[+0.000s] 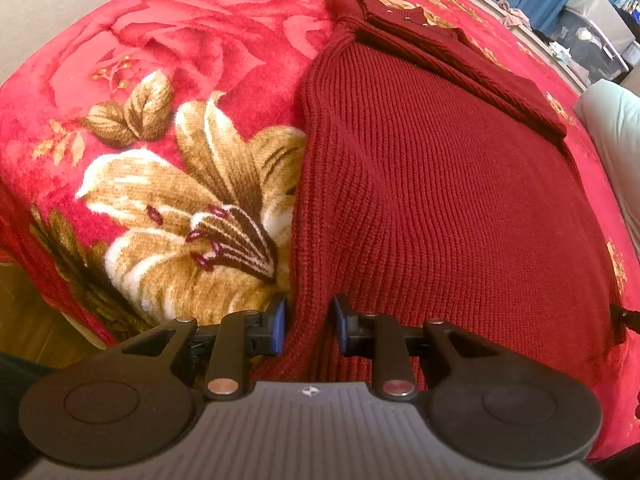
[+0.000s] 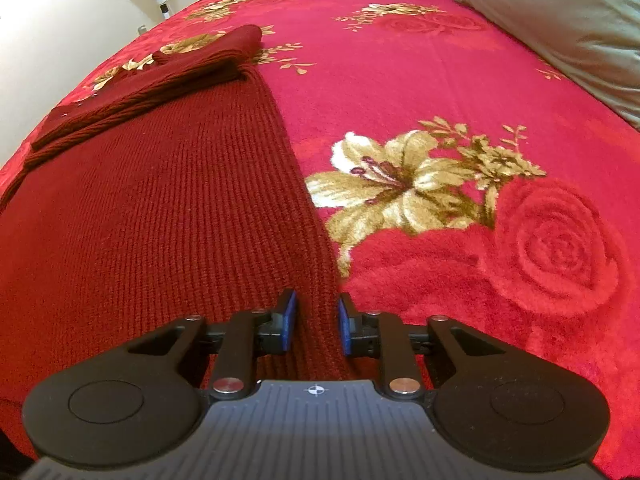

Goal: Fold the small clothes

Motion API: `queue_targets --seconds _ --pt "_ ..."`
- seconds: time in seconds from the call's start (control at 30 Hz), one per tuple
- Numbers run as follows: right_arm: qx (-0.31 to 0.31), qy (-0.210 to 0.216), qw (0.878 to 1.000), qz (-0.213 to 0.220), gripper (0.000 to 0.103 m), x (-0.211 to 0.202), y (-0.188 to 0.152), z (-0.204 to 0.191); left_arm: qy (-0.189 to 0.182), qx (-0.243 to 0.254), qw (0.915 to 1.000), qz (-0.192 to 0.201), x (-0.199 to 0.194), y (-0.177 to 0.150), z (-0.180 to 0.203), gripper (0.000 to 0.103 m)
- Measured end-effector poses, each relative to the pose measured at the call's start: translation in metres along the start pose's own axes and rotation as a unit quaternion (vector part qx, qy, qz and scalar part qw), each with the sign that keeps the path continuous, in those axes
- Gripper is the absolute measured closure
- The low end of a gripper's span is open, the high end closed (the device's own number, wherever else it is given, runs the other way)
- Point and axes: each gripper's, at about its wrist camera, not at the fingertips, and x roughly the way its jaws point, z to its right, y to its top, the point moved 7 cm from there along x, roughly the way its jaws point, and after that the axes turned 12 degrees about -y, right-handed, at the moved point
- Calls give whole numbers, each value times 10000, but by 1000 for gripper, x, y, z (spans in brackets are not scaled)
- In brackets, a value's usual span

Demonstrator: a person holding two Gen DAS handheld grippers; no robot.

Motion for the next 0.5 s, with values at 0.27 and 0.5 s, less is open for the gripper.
queue_targets --seconds 0.27,0.5 --pt "-9 8 10000 14 88 -1 -1 -1 -3 0 10000 -1 -1 0 0 76" --pt "-22 0 10000 20 88 -1 -1 -1 0 16 10000 -3 0 0 0 76"
